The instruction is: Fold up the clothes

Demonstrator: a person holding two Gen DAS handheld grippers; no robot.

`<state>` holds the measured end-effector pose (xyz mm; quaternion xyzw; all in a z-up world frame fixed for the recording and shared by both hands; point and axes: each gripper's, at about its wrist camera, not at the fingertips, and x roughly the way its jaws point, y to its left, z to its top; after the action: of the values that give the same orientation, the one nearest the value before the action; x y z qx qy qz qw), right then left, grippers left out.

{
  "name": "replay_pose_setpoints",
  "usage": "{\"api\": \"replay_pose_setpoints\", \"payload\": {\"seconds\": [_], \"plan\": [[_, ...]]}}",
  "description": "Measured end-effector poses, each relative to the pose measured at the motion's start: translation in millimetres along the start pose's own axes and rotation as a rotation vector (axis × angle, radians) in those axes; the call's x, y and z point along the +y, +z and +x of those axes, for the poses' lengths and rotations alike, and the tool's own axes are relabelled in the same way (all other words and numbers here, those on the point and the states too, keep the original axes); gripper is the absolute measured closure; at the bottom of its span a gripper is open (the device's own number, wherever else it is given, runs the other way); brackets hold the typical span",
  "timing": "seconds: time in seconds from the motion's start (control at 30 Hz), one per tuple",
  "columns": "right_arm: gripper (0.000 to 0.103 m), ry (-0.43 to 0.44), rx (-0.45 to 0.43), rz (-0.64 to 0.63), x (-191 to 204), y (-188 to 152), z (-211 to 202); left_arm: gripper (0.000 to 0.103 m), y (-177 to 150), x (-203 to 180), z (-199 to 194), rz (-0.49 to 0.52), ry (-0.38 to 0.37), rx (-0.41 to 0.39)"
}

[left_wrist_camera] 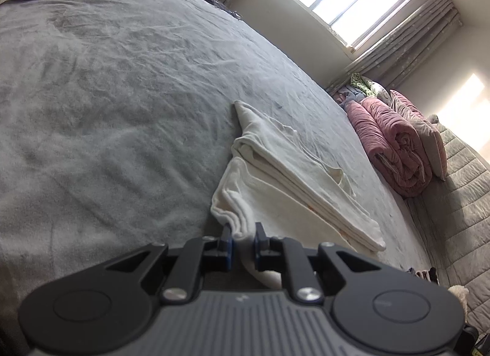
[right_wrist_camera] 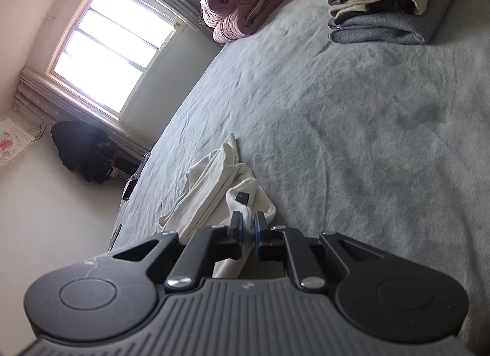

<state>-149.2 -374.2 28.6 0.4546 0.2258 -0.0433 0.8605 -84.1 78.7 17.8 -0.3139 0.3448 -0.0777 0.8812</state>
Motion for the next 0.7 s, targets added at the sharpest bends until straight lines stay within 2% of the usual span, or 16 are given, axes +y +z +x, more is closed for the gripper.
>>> {"api": "replay_pose_setpoints", "payload": {"seconds": [0.2,0.37,0.53,0.7], "plan": [[0.093,0.011,-0.024,-0.043,15.8,13.9,12.7,0.091,16.9,-6.8,3.9,-0.037,-0.020,0.002],[0.093,0.019,-0.044,-0.079,28.9,25.4,23.3,0.092,37.0,-19.6,11.2,-0.020,-0.043,-0.006],[0.093,0.018,-0.060,-0.118,43.3,39.9,39.8,0.092,63.8,-31.1,26.3,-0.028,-0.065,-0.006],[0.093,0.016,-0.069,-0.174,66.9,58.3,64.8,0.092,89.9,-44.1,47.1,-0.032,-0.056,-0.009]]}}
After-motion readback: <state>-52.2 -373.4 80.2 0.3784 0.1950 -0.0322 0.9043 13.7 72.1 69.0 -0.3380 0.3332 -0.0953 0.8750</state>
